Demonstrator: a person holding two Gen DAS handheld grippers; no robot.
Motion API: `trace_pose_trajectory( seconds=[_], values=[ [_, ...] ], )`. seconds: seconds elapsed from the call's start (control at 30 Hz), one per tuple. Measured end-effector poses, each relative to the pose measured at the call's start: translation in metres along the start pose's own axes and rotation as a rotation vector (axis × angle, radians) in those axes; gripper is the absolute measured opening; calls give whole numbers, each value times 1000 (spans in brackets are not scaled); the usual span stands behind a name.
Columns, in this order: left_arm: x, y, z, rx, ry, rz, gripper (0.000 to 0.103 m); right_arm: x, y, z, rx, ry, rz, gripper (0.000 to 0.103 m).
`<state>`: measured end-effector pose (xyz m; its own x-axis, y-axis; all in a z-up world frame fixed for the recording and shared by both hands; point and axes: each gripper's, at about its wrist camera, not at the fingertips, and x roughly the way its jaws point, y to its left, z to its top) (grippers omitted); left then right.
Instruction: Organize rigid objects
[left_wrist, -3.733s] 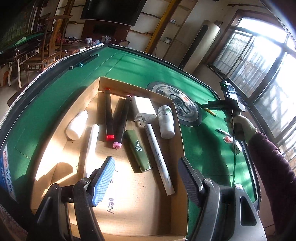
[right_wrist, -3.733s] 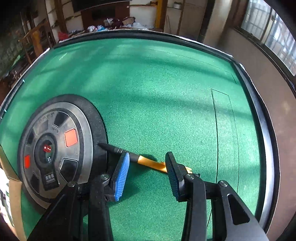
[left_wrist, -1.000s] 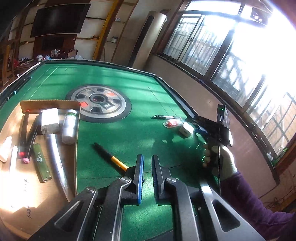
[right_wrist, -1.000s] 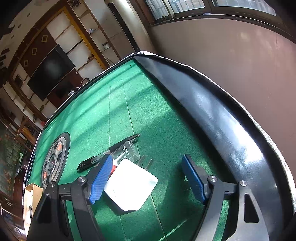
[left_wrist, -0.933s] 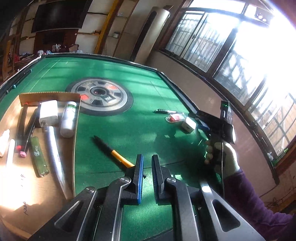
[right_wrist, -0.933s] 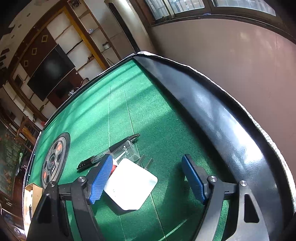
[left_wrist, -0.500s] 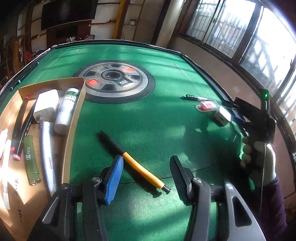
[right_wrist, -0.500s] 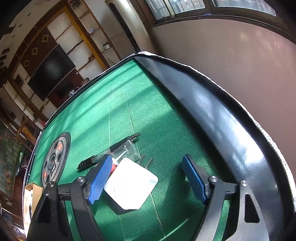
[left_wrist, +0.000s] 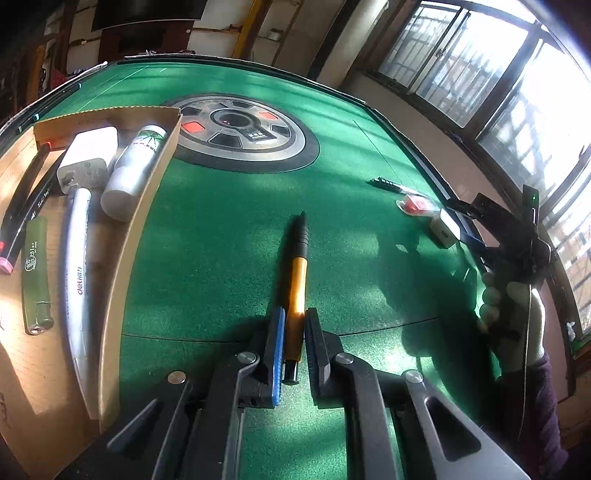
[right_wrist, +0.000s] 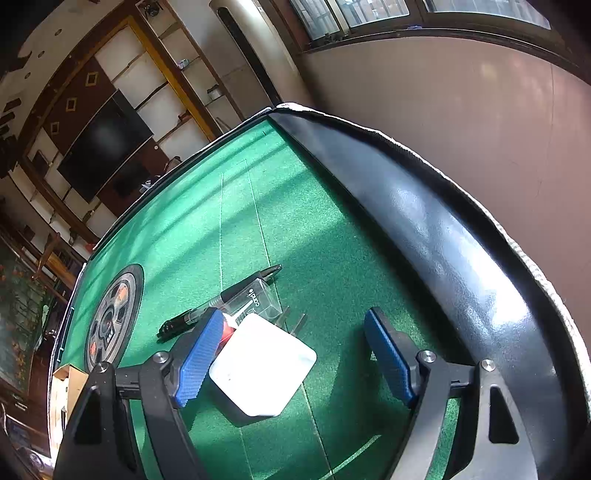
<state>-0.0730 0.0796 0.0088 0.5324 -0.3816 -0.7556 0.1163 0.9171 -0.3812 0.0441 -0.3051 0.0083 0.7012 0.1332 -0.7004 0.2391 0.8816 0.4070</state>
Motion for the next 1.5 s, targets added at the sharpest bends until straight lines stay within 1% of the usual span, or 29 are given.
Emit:
trace_pose_trajectory(
  seconds=[0.13,0.17,0.3,0.43,0.53,0.63,0.77,0.87,0.93,0.97,1.0,1.03,1.07,1.1,1.13,1.17,1.2,1.27,1.37,1.5],
  values=[
    [1,4,3,-21,3,-31,10,1,3,0,-13,-1,-8,81],
    [3,3,5,-12,6,-26,10,2,4,0,-17,-1,-10,82],
    [4,-8,6,54,4,34,9,2,4,0,-20,-1,-4,84],
    [0,-7,5,45,-2,29,9,2,4,0,-19,0,-2,85],
    [-3,-9,5,60,-11,39,9,2,5,0,-18,0,1,85],
    [6,-14,6,79,24,61,9,2,6,0,-17,2,-5,85],
    [16,-26,16,138,26,122,12,2,12,-1,-17,27,-51,85],
    [24,-30,23,163,12,139,12,5,25,-4,-60,61,-103,84],
    [23,-28,22,164,2,127,10,11,35,-5,-96,84,-146,84],
    [21,-25,21,156,3,115,7,14,40,-6,-114,101,-169,84],
    [19,-21,20,137,5,98,7,17,44,-7,-133,105,-201,84],
    [16,-16,19,117,6,82,7,19,47,-7,-141,108,-212,81],
    [11,-12,18,102,-1,66,7,19,50,-8,-150,106,-207,68],
    [6,-11,17,95,-13,56,7,19,51,-8,-158,106,-206,61],
    [1,-9,17,89,-25,44,7,18,53,-9,-164,108,-218,59],
    [-6,-7,17,82,-38,31,7,16,53,-10,-167,108,-213,52],
    [-12,-5,17,74,-52,17,7,15,52,-11,-165,115,-195,51],
    [-23,-2,16,58,-72,-14,7,9,47,-15,-150,124,-171,49],
    [-41,6,13,17,-90,-66,7,-7,42,-22,-147,115,-133,48],
    [-68,23,6,-23,-130,-97,7,-29,39,-34,-131,120,-46,48]
  ],
)
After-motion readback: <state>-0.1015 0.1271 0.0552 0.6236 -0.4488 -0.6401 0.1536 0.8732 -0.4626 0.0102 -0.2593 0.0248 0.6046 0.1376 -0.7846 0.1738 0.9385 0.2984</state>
